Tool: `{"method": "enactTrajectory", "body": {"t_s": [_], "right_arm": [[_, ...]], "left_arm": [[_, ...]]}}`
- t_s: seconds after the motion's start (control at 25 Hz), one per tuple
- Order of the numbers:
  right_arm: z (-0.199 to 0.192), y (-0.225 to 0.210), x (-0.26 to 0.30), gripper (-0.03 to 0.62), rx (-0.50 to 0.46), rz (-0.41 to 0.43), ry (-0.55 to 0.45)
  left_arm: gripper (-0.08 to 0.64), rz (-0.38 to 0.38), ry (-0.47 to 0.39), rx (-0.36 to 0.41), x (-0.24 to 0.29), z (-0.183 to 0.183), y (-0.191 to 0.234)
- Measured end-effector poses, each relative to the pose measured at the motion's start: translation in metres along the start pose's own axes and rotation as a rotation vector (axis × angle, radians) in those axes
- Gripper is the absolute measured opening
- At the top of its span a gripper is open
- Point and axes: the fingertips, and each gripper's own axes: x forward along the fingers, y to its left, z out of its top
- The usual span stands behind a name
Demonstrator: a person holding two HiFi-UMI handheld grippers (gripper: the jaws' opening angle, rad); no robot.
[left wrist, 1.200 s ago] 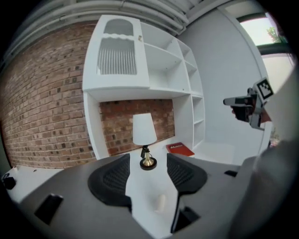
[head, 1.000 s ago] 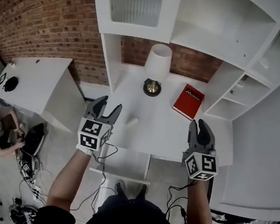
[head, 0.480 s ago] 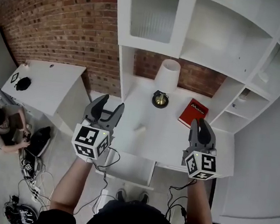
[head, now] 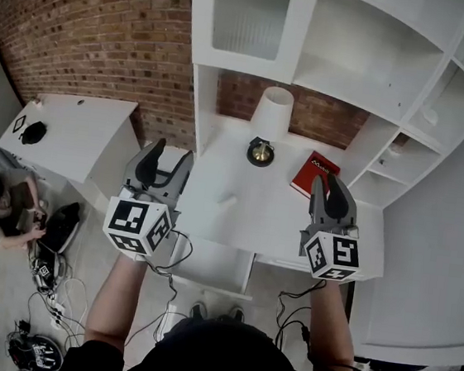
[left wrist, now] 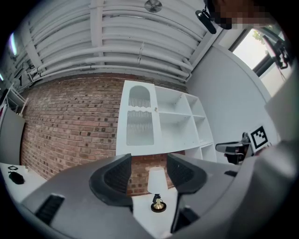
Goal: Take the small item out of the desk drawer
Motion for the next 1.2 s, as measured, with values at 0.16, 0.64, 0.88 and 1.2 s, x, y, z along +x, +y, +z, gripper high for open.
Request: {"method": "enactTrajectory", "body": {"t_s": [0.16, 0.64, 0.88, 1.2], "right_arm": [[-0.003, 0.002, 0.001, 0.074, -0.03, 0.013, 0.006], [-0.02, -0.005, 0.004, 0.074, -0.028, 0.02, 0.038], [-0.022, -0.002, 0.005, 0.074, -0.039, 0.027, 0.043], [-0.025, 0.0, 0.012, 0.074, -0.047, 0.033, 0.054]], "left_arm": [[0.235, 0.011, 0.006, -0.011, -0.004, -0.007, 0.002], [0.235, 0.014, 0.036, -0.035, 0.003, -0.023, -0.003], [0.235, 0.005, 0.05, -0.041, 0.006, -0.031, -0.002], [0.235, 0.001, 0.057, -0.05, 0.011, -0.036, 0.001]]}}
